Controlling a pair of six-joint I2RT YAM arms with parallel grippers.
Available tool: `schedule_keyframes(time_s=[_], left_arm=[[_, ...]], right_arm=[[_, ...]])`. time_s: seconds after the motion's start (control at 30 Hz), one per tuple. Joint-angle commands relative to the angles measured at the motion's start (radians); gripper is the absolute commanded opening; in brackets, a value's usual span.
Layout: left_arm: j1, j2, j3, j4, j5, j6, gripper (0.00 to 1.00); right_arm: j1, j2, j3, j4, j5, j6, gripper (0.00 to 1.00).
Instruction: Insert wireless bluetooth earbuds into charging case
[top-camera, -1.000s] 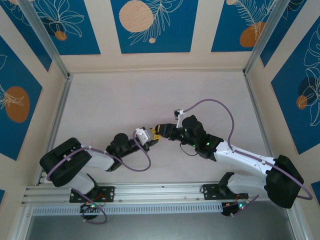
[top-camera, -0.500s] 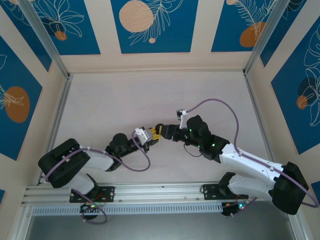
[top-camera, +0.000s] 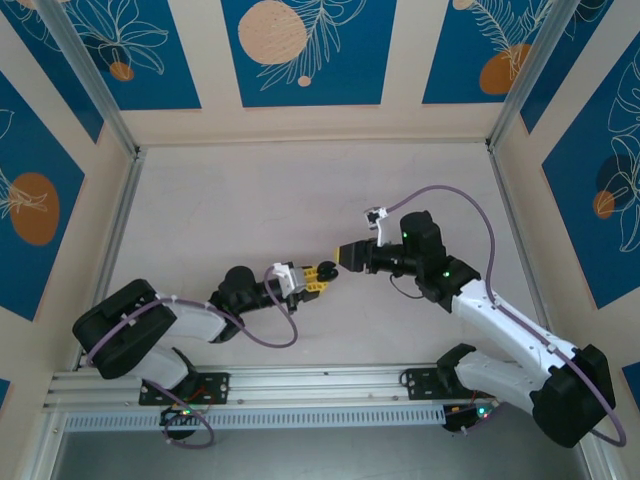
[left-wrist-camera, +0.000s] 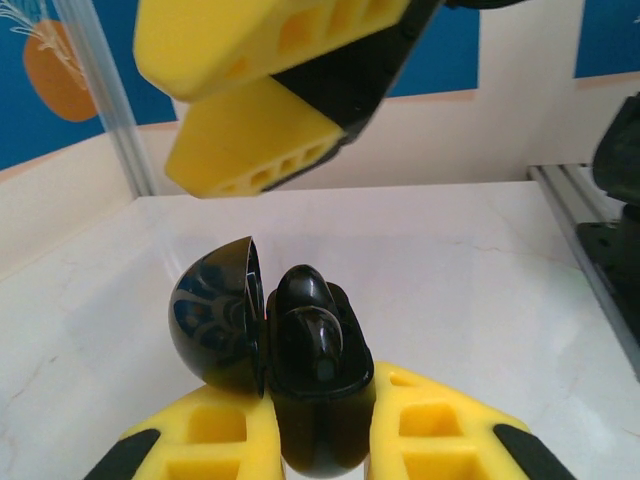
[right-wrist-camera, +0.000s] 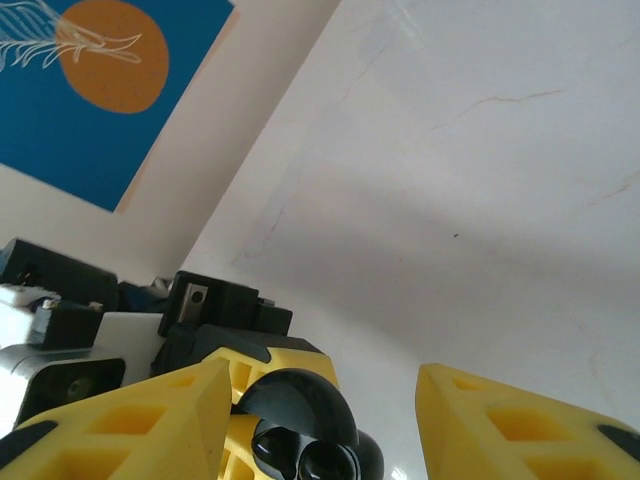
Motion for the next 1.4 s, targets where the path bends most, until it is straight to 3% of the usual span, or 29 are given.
schedule_keyframes(time_s=[0.0,0.33,0.9,1.37], left_arm=[[-0.012,-0.036,0.033,-0.040,0.093,0.002,0.08],[-0.011,-0.074,0.055,-0.113,0.126,0.012,0.08],[-0.011,-0.129,0.092,-0.247,0.113,0.053,0.09],[-0.011,-0.139,0.086,-0.267,0.046,0.056,0.09]], right_arm=[[-0.049,-0.005,0.054,-0.069,-0.199,-0.086,0.52],[-0.092,0.087,0.125,-0.177,-0.353,-0.181,0.52],[-0.069,0.201,0.177,-0.273,-0.436,-0.275,0.50],[-0.066,0.121,0.146,-0.254,-0.505,-0.281,0.40]])
